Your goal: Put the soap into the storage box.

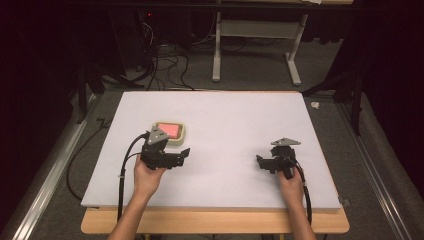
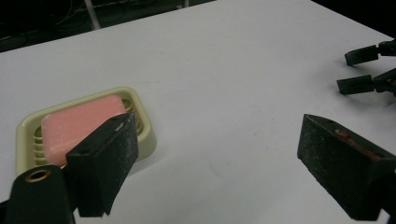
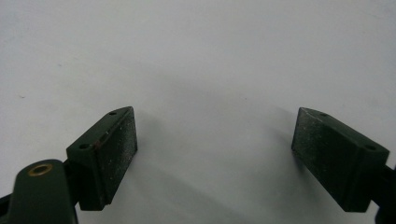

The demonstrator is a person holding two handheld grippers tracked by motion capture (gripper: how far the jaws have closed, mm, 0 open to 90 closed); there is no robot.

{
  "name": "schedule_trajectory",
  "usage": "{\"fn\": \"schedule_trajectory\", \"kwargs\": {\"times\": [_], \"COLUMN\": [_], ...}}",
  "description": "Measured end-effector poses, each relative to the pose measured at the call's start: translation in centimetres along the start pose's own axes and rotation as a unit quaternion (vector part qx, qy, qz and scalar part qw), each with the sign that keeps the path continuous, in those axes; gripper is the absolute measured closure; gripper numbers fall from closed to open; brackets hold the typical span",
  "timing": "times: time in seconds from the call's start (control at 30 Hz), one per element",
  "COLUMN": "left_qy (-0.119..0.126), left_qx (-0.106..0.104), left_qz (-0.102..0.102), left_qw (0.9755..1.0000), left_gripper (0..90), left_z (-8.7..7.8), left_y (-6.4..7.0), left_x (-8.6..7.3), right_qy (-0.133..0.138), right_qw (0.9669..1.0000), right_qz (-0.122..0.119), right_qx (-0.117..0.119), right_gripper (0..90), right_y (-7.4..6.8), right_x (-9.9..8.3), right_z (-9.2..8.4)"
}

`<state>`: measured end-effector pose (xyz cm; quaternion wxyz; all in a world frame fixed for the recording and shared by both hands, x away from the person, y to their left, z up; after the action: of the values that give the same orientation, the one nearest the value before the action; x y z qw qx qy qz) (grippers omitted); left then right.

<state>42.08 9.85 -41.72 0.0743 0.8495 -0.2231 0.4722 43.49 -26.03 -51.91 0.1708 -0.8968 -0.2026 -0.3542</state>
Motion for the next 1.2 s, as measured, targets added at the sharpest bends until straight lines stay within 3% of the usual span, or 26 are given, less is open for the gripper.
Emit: {"fn": "schedule_trajectory", "kwargs": {"times": [0.27,0.37,0.67,0.83,1.2], "left_qy": [0.001,-0.009,-0.012,-0.027,-0.044], "left_qx": [-0.025,-0.026,-0.036,-0.032,-0.03], "left_qz": [-0.003,0.009,0.007,0.023,0.021], "left_qw": [0.9997,0.9996,0.9993,0.9989,0.9984], "left_gripper": [13.6,13.7,14.2,14.2,14.4], "left_z": [0.3,0.5,0.6,1.0,2.2], "left_y": [1.2,1.6,2.2,2.8,3.3], "left_x": [-0.6,-1.0,-1.5,-2.4,-3.8], "right_qy": [0.0,0.0,0.0,0.001,0.001], "right_qw": [1.0,1.0,1.0,1.0,1.0], "right_qz": [0.0,0.0,0.0,0.0,0.001], "right_qx": [0.0,0.0,0.001,0.0,-0.001], "right_gripper": [14.8,14.8,14.8,14.8,14.8], "right_y": [0.0,0.0,0.0,0.0,0.0], "right_x": [0.0,0.0,0.0,0.0,0.0], "right_z": [0.0,0.0,0.0,0.0,0.0]}}
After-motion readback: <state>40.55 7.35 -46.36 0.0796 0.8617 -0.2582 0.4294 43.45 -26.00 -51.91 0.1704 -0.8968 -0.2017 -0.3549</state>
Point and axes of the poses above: each handheld gripper's, and its own axes: z roughly forward along the jaws, x roughly out of its top, y roughly to its right, the point moved 5 cm from there along z, roughly forward along the jaws, and after that the axes turned 15 degrees about x, right-handed, at the moved point
